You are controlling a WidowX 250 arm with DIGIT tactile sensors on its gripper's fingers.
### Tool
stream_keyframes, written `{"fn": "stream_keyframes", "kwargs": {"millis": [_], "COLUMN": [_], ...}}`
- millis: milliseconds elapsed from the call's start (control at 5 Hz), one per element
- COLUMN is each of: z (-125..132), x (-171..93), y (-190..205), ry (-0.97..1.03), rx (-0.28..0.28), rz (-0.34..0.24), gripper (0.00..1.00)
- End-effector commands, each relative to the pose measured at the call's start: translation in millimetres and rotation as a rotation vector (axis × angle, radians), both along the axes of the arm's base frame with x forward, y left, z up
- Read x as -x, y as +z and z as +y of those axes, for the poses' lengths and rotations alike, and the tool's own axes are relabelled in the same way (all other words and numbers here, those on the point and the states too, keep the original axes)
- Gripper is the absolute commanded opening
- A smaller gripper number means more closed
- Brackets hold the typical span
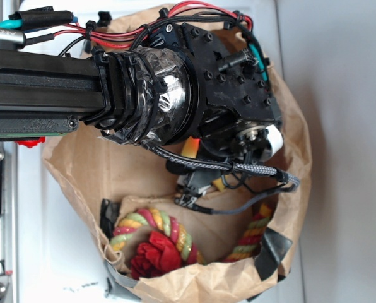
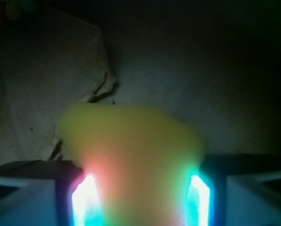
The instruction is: Grab the green sponge.
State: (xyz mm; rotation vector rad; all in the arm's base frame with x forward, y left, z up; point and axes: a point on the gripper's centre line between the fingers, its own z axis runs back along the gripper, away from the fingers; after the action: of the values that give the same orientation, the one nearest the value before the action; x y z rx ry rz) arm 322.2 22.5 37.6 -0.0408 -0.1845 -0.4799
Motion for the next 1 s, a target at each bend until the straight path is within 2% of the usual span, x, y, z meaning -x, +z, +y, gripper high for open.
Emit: {"fn": "stream_keyframes", "kwargs": {"millis": [0, 200, 400, 600, 800], "z": [-2, 1, 12, 18, 28], "x": [6, 32, 46, 57, 60], "y": [23, 48, 87, 126, 149], "ry": [0.002, 0.052, 0.136, 0.210, 0.289], "rx": [-0.022, 0.016, 0.058, 0.056, 0.063], "rz": [-0.059, -0.099, -0.145, -0.169, -0.162], "gripper": [0.00, 0.00, 0.00, 0.00, 0.00]}}
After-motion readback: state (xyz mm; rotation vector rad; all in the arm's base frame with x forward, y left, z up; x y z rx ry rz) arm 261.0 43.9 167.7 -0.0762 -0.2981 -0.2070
